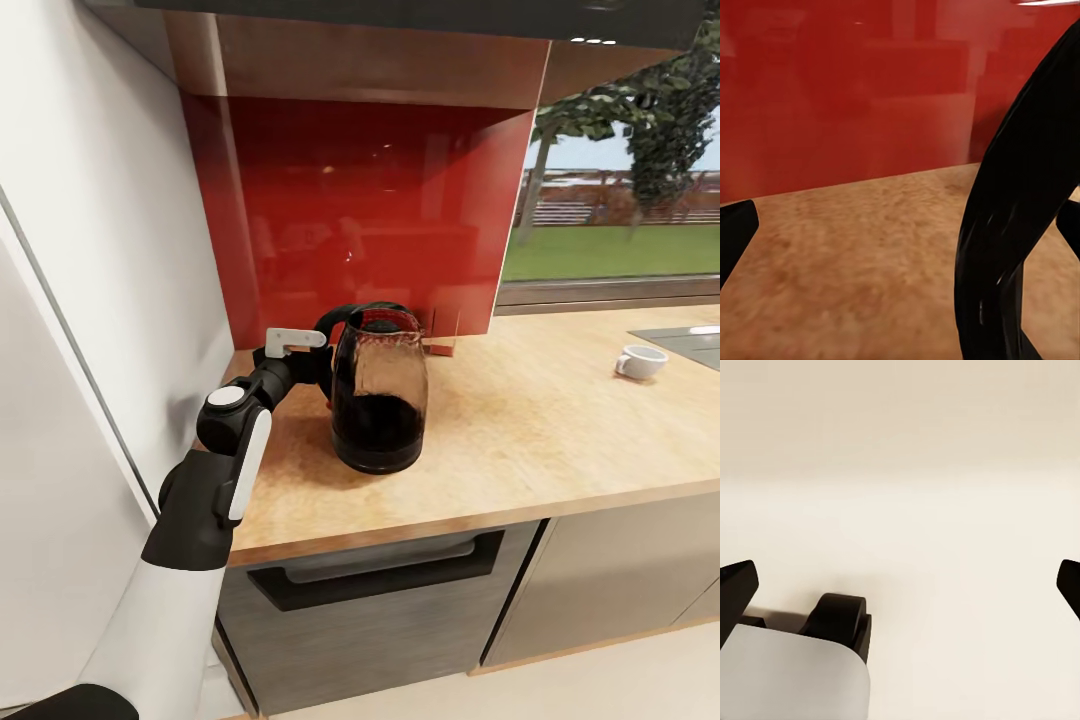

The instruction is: Set up a coffee station on the kitchen countertop: keep the coffee maker on the countertop, move the bottle of coffee from the kitchen shelf to the counter next to the coffee maker, place a paper coffee filter on top of the coffee maker, put the saucer next to the coffee maker with the coffee cup on the saucer, and place the electric kettle next to the coffee maker.

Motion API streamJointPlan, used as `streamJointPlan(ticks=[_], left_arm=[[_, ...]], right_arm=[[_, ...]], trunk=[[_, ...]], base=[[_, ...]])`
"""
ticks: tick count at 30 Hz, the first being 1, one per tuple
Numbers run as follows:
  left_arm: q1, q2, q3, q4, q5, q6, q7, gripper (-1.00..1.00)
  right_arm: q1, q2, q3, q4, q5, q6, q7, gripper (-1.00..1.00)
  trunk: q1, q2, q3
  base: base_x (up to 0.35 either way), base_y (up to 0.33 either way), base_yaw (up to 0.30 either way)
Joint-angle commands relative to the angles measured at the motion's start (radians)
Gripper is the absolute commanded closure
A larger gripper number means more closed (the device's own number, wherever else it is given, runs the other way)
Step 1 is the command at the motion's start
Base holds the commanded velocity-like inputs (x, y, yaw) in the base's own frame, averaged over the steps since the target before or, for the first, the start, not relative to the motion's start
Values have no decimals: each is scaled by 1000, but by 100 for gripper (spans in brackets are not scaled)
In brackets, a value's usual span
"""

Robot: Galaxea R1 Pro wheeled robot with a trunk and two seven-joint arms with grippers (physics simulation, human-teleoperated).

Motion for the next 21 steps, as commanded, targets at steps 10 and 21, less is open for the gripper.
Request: streamJointPlan(ticks=[10, 21], left_arm=[[-1, 0, 0, 0, -3, 7, -3, -100], [-1, 0, 0, 0, -3, 8, -3, -100]], right_arm=[[-1, 0, -9, 1, 10, -3, 3, -100], [-1, 0, -9, 1, 10, -3, 3, -100]], trunk=[[0, 0, -1], [0, 0, -1]], base=[[0, 0, 0], [0, 0, 0]])
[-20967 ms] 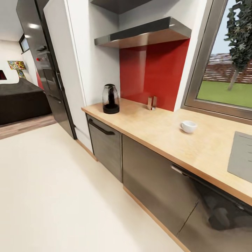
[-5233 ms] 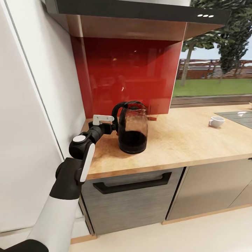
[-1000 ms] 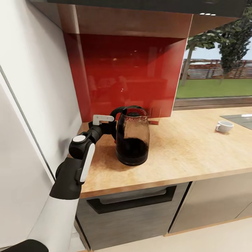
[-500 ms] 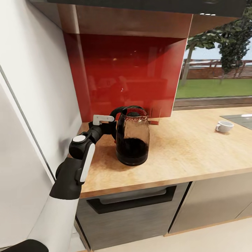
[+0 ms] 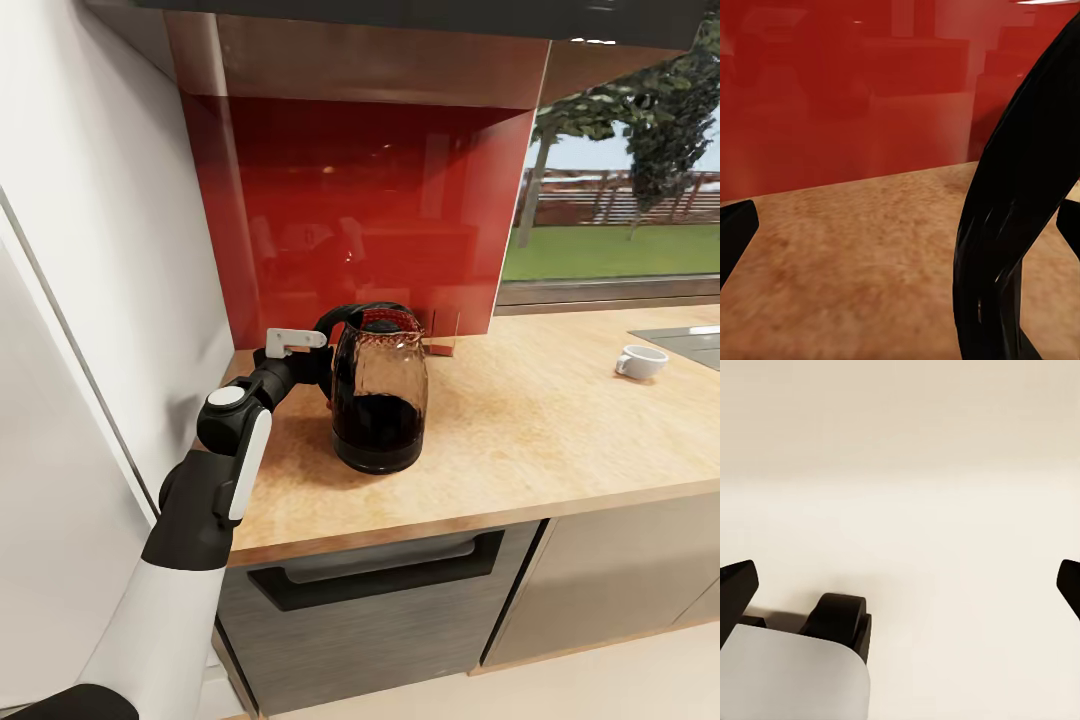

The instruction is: Set up a coffee station on the kitchen countertop: keep the coffee maker on the countertop, move the bottle of coffee from the kitchen shelf to the counter next to the coffee maker, place a paper coffee filter on top of the coffee maker, put the saucer next to the coffee maker with the coffee cup on the saucer, and place the electric kettle next to the coffee maker.

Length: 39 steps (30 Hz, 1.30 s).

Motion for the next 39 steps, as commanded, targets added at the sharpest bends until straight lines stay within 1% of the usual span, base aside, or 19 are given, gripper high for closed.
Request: streamJointPlan(ticks=[1, 10, 11, 37, 39], left_arm=[[-1, 0, 0, -1, -3, 6, -1, -100], [-1, 0, 0, -1, -3, 5, -1, -100], [-1, 0, 0, -1, -3, 6, -1, 100], [-1, 0, 0, -1, -3, 4, 2, 100], [-1, 0, 0, -1, -3, 4, 2, 100]], right_arm=[[-1, 0, -9, 1, 9, -3, 3, -100], [-1, 0, -9, 1, 10, -4, 3, -100], [-1, 0, -9, 1, 10, -4, 3, -100], [-1, 0, -9, 2, 10, -4, 3, -100], [-1, 0, -9, 2, 10, -4, 3, -100]], trunk=[[0, 0, -1], [0, 0, -1], [0, 0, -1], [0, 0, -1], [-8, 14, 5]], base=[[0, 0, 0], [0, 0, 0], [0, 0, 0], [0, 0, 0], [0, 0, 0]])
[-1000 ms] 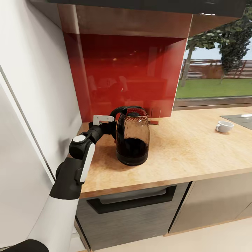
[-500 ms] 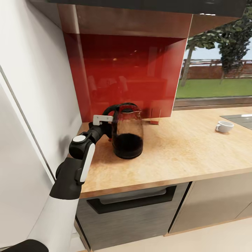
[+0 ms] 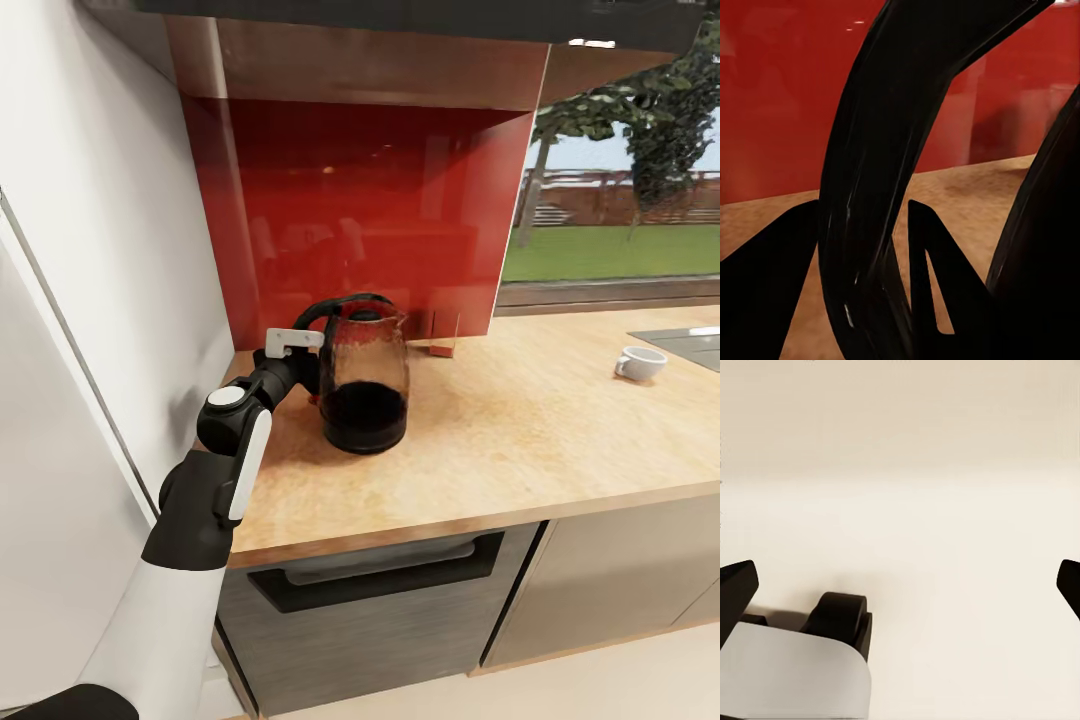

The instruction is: Set up a coffee station on the kitchen countertop: keep the coffee maker on the countertop, move the bottle of coffee from the kitchen shelf to the counter next to the coffee maker, place a paper coffee filter on top of the coffee maker, put the saucer next to the coffee maker with the coffee cup on the saucer, and place the electric kettle next to the coffee maker.

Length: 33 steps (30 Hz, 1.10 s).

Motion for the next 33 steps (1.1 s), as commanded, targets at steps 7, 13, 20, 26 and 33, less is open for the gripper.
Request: streamJointPlan(ticks=[7, 13, 20, 26, 33], left_arm=[[-1, 0, -1, -1, -2, 5, 0, 100], [-1, 0, -1, -1, -2, 5, 1, 100], [-1, 0, -1, -1, -2, 5, 1, 100], [-1, 0, 0, -2, -2, 5, 1, 100], [-1, 0, 0, -3, -2, 5, 0, 100]], right_arm=[[-1, 0, -9, 1, 10, -3, 3, -100], [-1, 0, -9, 1, 10, -3, 3, -100], [-1, 0, -10, 0, 9, -2, 3, -100], [-1, 0, -9, 0, 8, -2, 4, -100], [-1, 1, -9, 0, 8, -2, 4, -100]], trunk=[[-27, 49, 21], [-50, 91, 40], [-77, 140, 62], [-85, 154, 68], [-85, 154, 68]], base=[[0, 0, 0], [0, 0, 0], [0, 0, 0], [0, 0, 0], [0, 0, 0]])
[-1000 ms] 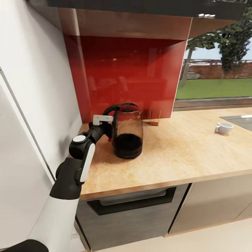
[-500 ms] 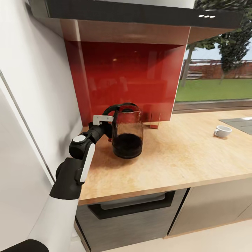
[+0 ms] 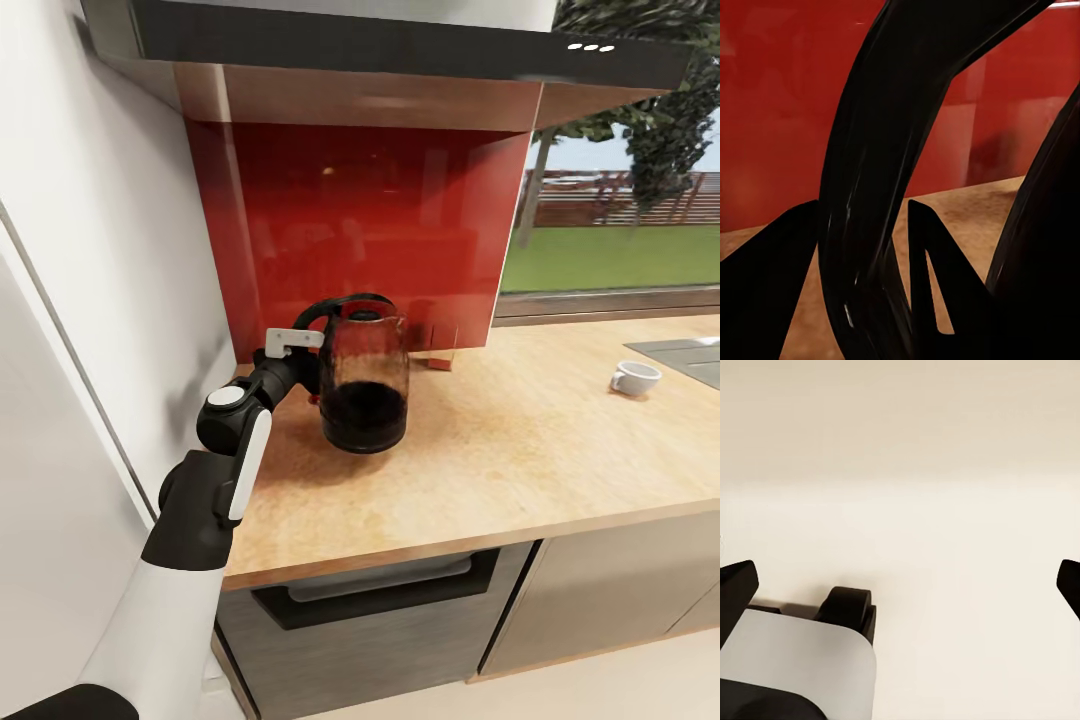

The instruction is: Set up a coffee station on the kitchen countertop: keep the coffee maker on the countertop, move the bottle of coffee from the kitchen shelf to the counter next to the coffee maker, place a paper coffee filter on top of the coffee maker, put the saucer next to the coffee maker with the coffee cup on the saucer, and place the electric kettle next to the coffee maker.

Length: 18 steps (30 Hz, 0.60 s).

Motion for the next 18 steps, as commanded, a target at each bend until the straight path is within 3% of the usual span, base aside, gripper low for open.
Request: streamJointPlan(ticks=[1, 18], left_arm=[[-1, 0, 0, -1, -3, 5, 0, 100], [-1, 0, 0, -1, -3, 5, 0, 100]], right_arm=[[-1, 0, -9, 1, 10, -3, 3, -100], [-1, 0, -9, 0, 10, -3, 3, -100]], trunk=[[0, -1, -1], [0, -1, -1]], base=[[0, 0, 0], [0, 0, -7]])
